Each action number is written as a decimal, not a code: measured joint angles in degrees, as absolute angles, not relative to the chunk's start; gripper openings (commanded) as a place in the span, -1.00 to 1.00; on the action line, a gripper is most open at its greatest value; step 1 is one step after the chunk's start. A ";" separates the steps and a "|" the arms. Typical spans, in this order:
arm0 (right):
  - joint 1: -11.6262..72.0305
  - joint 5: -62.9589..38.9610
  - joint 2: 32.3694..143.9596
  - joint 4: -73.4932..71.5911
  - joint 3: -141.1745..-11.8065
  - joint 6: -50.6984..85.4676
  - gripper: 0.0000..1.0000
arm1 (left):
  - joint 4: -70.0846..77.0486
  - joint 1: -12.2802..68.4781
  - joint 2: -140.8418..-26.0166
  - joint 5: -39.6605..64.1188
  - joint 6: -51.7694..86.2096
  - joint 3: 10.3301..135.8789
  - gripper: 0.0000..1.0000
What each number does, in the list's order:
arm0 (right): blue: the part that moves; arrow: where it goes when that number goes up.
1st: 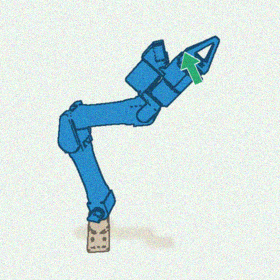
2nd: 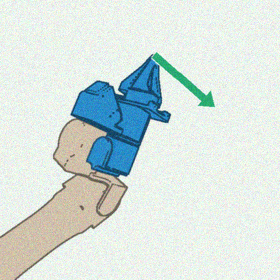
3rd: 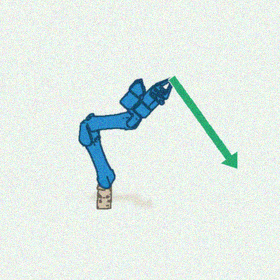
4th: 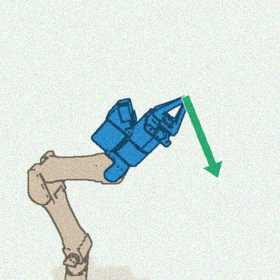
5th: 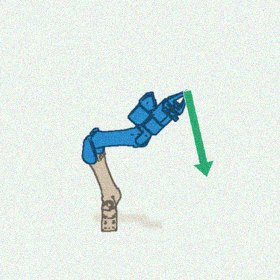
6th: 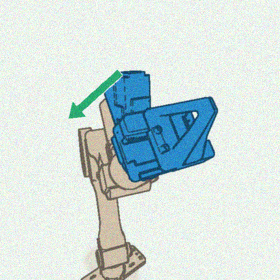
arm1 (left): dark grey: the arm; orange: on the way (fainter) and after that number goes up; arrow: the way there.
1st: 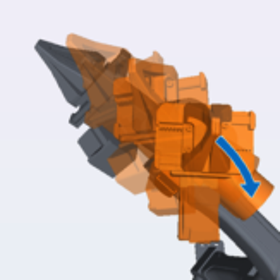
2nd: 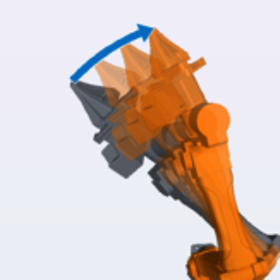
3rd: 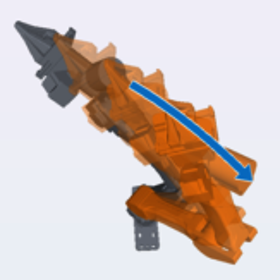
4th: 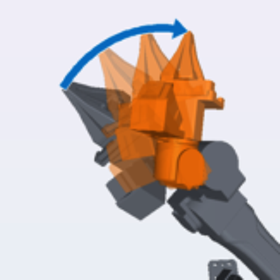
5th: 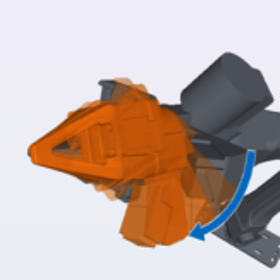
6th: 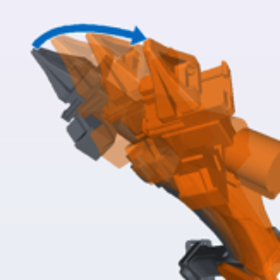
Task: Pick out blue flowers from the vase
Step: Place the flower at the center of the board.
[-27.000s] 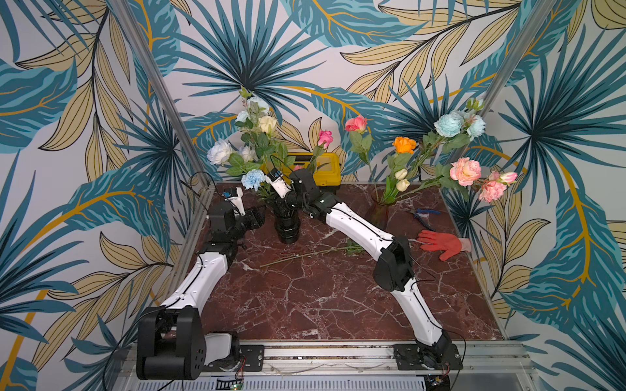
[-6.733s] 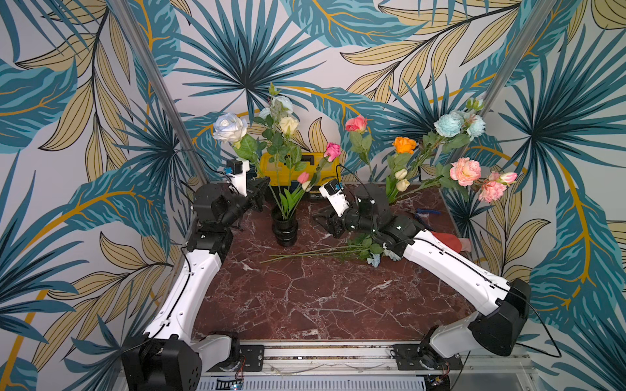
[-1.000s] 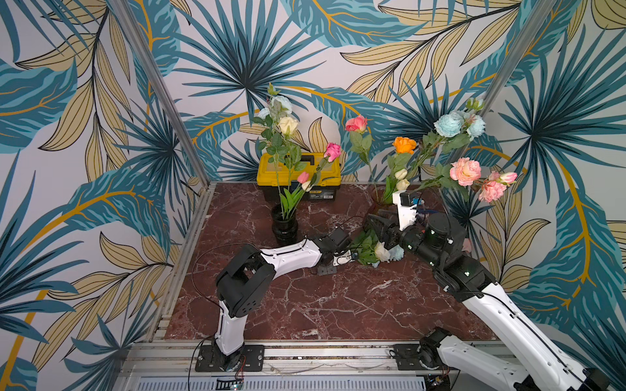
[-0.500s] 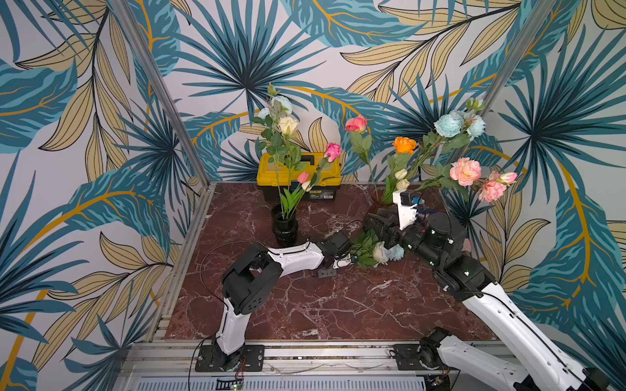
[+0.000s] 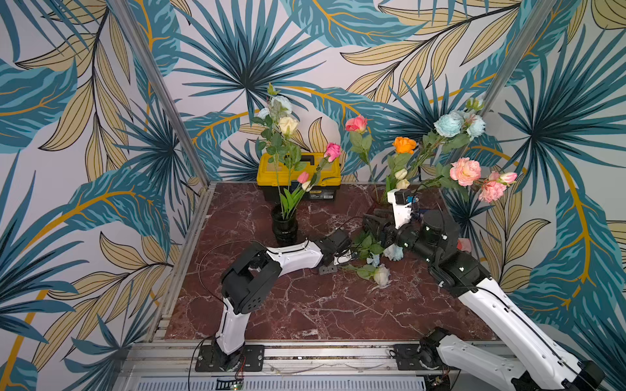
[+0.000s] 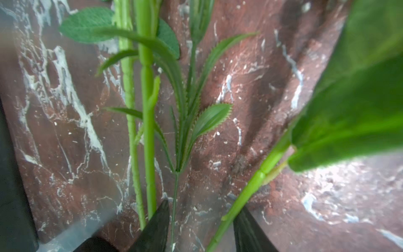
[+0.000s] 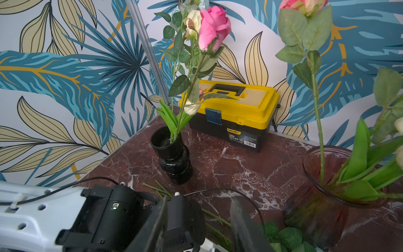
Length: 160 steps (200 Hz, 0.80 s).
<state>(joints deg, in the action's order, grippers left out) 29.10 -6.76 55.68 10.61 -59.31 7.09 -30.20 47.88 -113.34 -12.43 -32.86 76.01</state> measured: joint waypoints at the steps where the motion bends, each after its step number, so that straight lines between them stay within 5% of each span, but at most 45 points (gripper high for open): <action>1: 29.10 -6.76 55.70 10.61 -59.31 7.09 -0.07 | -30.20 47.88 -113.34 -12.40 -32.80 76.01 0.00; 160: 31.09 -15.11 66.06 19.64 -69.32 2.17 -0.11 | -26.09 40.58 -90.98 6.83 -17.69 64.69 0.12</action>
<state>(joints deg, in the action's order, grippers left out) 31.09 -15.11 66.06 19.64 -69.32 2.17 -26.09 40.58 -90.98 6.83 -17.69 64.69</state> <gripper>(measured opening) 0.444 0.556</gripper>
